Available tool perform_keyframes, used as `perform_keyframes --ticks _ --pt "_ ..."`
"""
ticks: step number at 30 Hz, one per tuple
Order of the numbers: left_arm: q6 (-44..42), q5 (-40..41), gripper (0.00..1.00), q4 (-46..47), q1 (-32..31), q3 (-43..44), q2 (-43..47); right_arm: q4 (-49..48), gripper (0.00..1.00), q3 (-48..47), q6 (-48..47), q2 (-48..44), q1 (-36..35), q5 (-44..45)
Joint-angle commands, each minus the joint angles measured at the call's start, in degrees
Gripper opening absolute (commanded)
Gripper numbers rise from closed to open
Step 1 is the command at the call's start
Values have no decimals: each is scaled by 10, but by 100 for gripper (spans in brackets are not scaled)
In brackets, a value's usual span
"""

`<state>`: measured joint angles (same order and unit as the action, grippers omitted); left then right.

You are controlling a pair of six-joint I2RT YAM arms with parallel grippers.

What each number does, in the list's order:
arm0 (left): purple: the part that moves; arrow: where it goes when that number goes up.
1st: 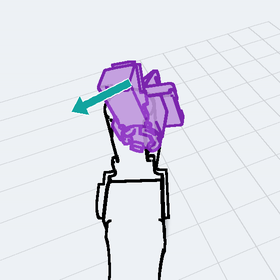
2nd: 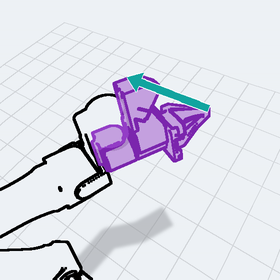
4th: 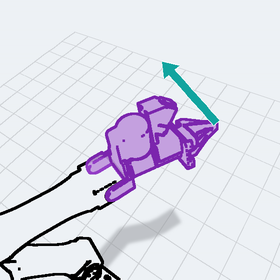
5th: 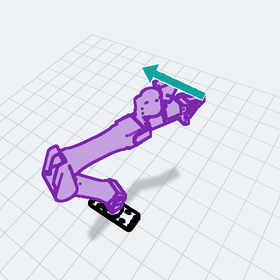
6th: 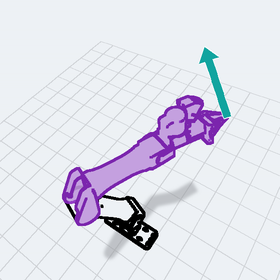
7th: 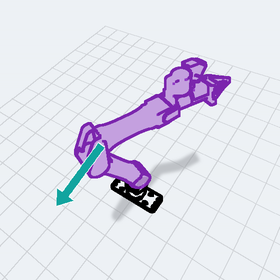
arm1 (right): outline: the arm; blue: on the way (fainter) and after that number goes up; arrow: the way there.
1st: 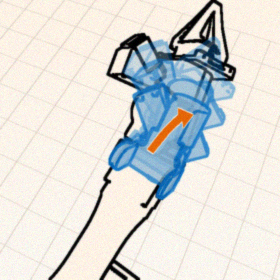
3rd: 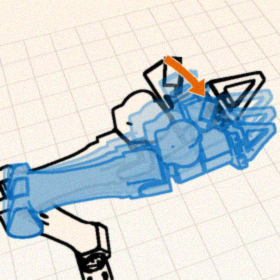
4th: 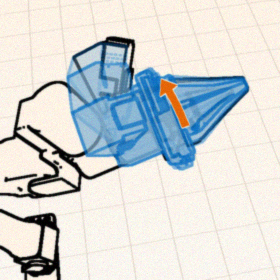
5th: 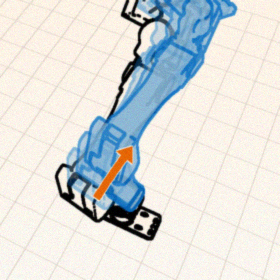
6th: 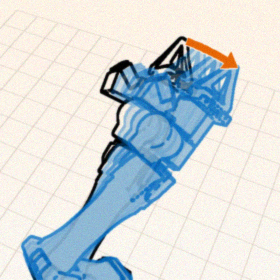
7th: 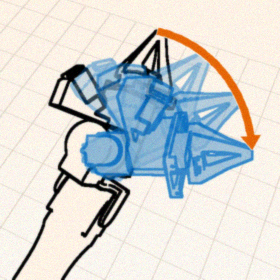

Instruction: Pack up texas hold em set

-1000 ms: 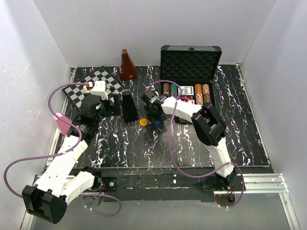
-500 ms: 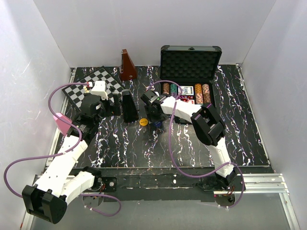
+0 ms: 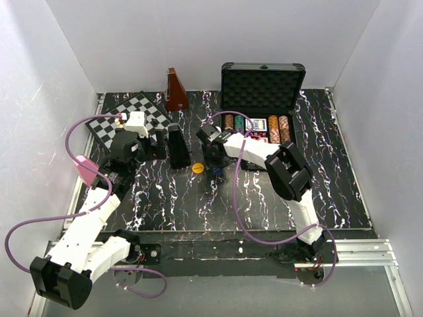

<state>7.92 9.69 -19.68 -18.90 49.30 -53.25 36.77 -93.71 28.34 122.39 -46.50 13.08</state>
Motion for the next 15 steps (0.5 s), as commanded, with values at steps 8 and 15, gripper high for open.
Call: perform_keyframes --ticks 8,15 --pt "0 5 98 3 -1 1 13 27 46 20 4 -65 6 5" --pt "0 3 98 3 -1 1 11 40 45 25 1 -108 6 13"
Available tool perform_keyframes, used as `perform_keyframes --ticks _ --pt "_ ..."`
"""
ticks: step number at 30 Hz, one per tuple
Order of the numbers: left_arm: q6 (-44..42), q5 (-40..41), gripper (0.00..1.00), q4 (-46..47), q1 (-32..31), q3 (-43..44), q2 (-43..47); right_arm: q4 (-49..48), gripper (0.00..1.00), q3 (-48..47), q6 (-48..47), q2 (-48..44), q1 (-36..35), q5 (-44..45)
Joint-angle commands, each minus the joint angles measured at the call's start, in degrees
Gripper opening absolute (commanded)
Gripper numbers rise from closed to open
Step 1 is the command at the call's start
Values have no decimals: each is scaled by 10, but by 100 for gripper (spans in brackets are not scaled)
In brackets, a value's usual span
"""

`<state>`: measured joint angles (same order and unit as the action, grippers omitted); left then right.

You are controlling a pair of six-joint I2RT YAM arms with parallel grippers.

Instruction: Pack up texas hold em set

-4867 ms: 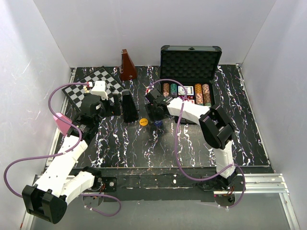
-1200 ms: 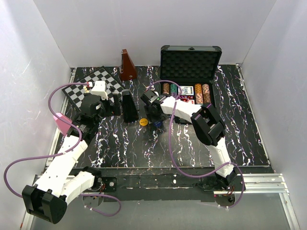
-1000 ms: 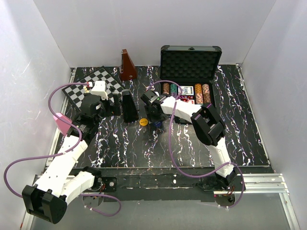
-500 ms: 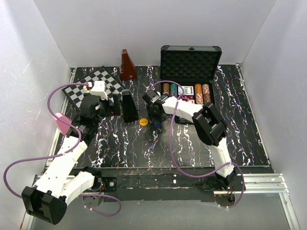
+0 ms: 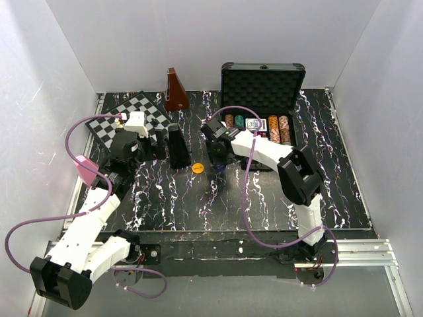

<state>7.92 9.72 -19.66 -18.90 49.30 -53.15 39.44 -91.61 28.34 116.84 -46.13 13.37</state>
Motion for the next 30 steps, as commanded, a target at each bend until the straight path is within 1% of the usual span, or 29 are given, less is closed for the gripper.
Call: perform_keyframes --ticks 1,4,8,16,22,27,30 --pt "0 3 98 3 -1 1 10 14 45 5 -1 -59 3 10" --pt "0 3 98 3 -1 1 10 21 45 0 -11 -71 5 21" --pt "0 2 98 3 -1 1 9 29 45 -8 -28 -83 31 27" --pt "0 4 98 3 -1 1 9 23 45 -33 -77 -100 119 29" --pt "0 7 98 3 -1 0 9 18 45 -37 -102 -85 196 9" --pt "-1 9 98 2 -1 1 7 15 45 -25 -118 -67 234 6" --pt "-2 9 98 2 -2 1 6 10 45 -21 -125 -55 242 5"
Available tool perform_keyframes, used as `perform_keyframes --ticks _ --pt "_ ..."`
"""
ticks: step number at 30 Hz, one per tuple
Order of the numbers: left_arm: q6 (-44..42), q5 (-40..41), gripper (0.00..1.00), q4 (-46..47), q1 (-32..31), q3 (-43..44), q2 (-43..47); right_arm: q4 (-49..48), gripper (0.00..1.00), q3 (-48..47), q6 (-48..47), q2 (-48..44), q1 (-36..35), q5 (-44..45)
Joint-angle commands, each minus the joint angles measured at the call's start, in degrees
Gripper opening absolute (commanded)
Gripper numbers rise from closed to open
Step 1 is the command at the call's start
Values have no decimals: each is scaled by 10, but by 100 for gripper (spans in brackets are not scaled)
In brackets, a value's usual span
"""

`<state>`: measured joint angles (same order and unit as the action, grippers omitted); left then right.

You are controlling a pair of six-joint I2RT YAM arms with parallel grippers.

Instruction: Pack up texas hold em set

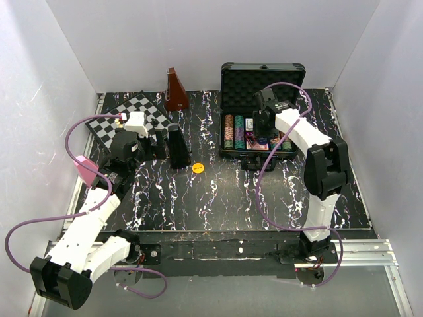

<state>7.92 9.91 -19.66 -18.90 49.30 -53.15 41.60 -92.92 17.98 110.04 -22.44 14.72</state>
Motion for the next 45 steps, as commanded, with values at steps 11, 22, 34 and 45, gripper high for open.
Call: perform_keyframes --ticks 11,22,34,45 --pt "-2 8 98 2 -1 2 1 -13 45 -27 -22 62 21 -1" --pt "-3 8 98 2 -1 2 1 -27 45 -38 -24 82 28 7" --pt "-2 8 98 2 -1 1 1 -34 45 -55 -27 98 32 7" --pt "-3 8 98 3 -1 2 1 -29 62 -52 -35 77 33 -3"
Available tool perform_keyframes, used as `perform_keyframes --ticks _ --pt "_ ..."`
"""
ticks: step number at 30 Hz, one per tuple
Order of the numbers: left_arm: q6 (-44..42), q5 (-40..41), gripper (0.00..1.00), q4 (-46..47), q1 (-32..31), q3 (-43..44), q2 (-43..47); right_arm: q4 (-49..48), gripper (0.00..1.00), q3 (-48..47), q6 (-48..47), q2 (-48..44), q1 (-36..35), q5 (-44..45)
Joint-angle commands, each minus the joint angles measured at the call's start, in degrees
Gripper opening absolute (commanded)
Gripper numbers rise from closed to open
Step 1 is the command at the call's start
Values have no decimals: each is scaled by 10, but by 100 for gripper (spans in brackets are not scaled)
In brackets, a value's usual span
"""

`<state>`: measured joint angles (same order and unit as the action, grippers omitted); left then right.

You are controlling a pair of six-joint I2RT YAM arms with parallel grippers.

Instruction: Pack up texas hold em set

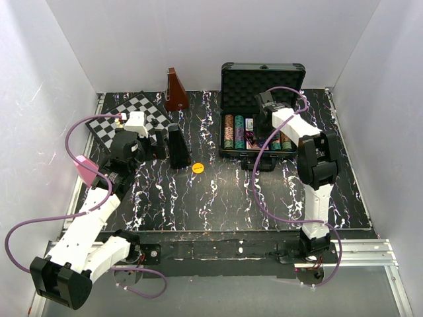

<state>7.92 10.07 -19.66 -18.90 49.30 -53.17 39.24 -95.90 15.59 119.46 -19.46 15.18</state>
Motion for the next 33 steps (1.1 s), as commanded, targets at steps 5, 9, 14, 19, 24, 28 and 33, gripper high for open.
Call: perform_keyframes --ticks 5,9,14,19,24,28,33 --pt "-2 7 98 3 -2 0 2 -3 66 -20 -24 -53 1 -33" --pt "-3 7 98 4 -1 1 2 -7 67 -9 -30 -92 -5 -49" --pt "-3 9 98 5 -1 1 3 -15 67 7 -34 -147 -47 -53" --pt "-4 13 98 6 -1 -2 5 -32 67 29 -10 -179 -126 -64" --pt "-4 21 98 9 -1 -4 11 -54 67 31 30 -155 -212 -74" --pt "-5 29 98 11 -1 -7 21 -62 66 12 61 -108 -249 -87" --pt "-6 29 98 11 -1 -5 24 -58 67 -18 83 -43 -288 -69"
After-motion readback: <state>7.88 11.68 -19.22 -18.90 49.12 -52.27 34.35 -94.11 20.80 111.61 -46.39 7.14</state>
